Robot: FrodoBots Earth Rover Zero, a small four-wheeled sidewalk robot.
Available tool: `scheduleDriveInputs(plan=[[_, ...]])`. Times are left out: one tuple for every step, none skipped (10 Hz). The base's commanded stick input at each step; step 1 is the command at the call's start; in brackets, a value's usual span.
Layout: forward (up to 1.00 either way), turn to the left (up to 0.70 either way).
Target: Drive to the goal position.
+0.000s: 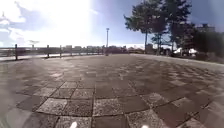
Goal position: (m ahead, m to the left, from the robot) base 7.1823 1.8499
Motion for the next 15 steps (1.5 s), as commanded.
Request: scheduleDriveInputs(plan=[[1.00,0.00],[1.00,0.00],[1.00,0.00],[1.00,0.00],[1.00,0.00],[1.00,0.00],[1.00,0.00],[1.00,0.00],[1.00,0.00],[1.00,0.00],[1.00,0.00],[1.00,0.00],[1.00,0.00],[1.00,0.00],[1.00,0.00]])
